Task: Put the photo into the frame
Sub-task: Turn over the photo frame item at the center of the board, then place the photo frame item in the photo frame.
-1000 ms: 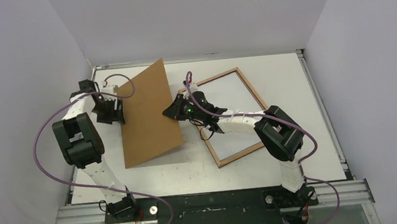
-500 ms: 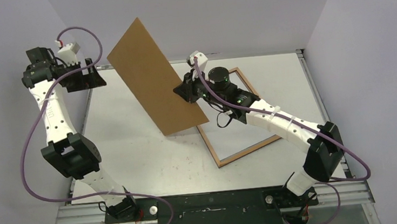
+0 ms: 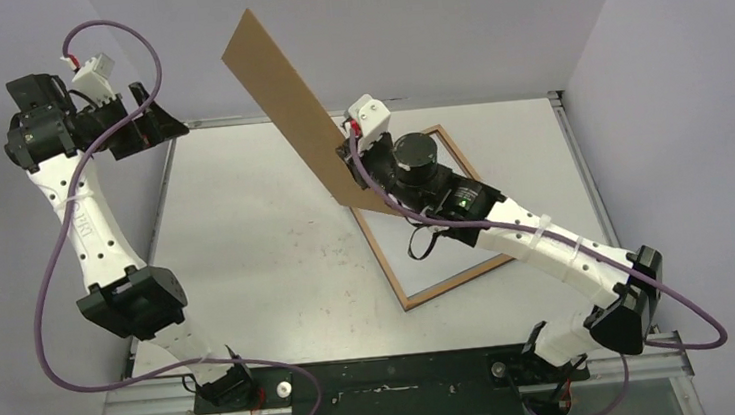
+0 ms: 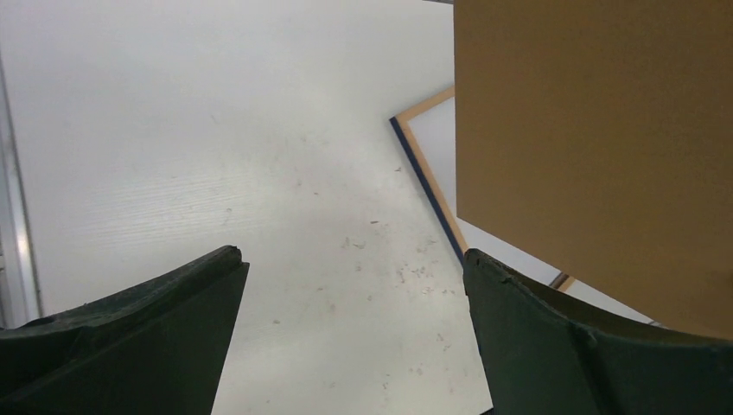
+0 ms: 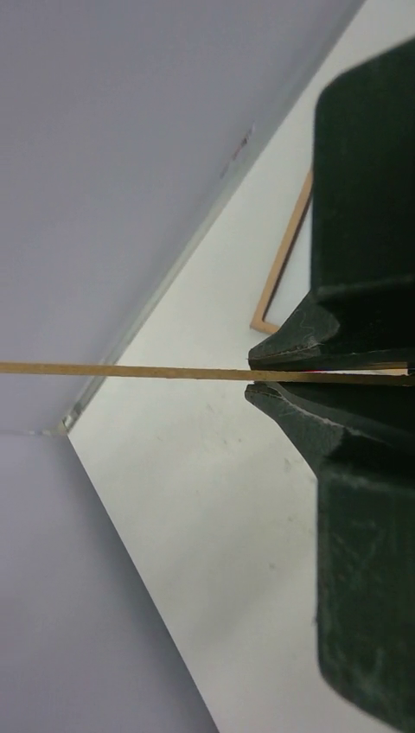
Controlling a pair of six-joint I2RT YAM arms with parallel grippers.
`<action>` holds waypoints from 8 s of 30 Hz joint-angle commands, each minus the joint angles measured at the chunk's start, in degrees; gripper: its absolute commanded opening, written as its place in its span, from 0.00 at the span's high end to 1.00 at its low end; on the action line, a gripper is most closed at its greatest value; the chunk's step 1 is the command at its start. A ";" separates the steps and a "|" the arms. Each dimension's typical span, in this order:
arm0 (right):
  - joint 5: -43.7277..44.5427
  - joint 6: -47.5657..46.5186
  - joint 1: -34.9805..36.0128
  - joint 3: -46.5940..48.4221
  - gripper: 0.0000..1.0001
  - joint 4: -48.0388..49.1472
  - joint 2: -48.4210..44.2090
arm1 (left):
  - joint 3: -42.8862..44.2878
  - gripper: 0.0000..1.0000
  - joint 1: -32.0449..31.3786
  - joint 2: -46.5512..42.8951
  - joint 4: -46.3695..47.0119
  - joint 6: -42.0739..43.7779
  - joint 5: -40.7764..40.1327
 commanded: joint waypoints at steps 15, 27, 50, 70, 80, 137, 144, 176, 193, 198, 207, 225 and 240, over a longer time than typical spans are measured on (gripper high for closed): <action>48.87 -39.00 20.51 10.23 0.95 38.06 17.15 | -30.70 0.04 -17.94 -33.74 47.05 -38.04 8.55; 53.05 -77.18 29.58 16.12 0.95 70.08 32.52 | -33.46 0.04 -17.94 -35.74 42.66 -35.18 1.33; 52.96 -84.54 31.52 39.77 0.95 63.10 48.41 | -38.97 0.81 -18.97 -37.33 36.47 -29.06 -0.02; 7.53 -14.71 20.04 24.29 0.16 -6.45 14.57 | -33.31 1.00 -18.66 -35.04 37.14 -23.45 -2.73; -38.46 10.29 -19.34 17.96 0.22 -5.73 7.23 | -34.68 1.00 -18.31 -32.74 43.94 -29.38 9.88; -57.37 48.62 -42.29 -14.01 0.17 34.47 -1.68 | -52.80 1.00 -17.71 -31.99 89.31 -64.93 19.35; -60.55 69.38 -42.20 -10.30 0.22 61.19 8.93 | -54.64 1.00 -20.74 -32.14 80.98 -58.11 20.15; -50.58 65.62 -49.67 -12.26 0.95 40.94 -0.19 | -47.30 0.04 -27.08 -26.36 53.67 -34.26 9.06; -33.18 46.02 -61.72 -0.74 0.95 6.45 -10.23 | -41.10 0.04 -43.95 -3.82 35.87 -17.58 -20.55; -34.49 47.53 -63.64 -2.15 0.95 6.80 -11.83 | -36.13 0.16 -46.92 6.40 36.06 -16.68 -24.03; -41.35 49.41 -65.42 -2.82 0.95 8.29 -8.79 | -31.78 0.30 -47.89 16.12 38.72 -17.36 -23.32; -60.28 33.99 -58.90 -0.05 0.95 -7.40 5.24 | -34.37 0.40 -33.50 10.57 41.94 -17.03 -13.04; -63.81 40.67 -58.28 -8.19 0.95 6.64 11.26 | -37.07 0.42 -33.55 9.68 42.93 -15.97 -13.52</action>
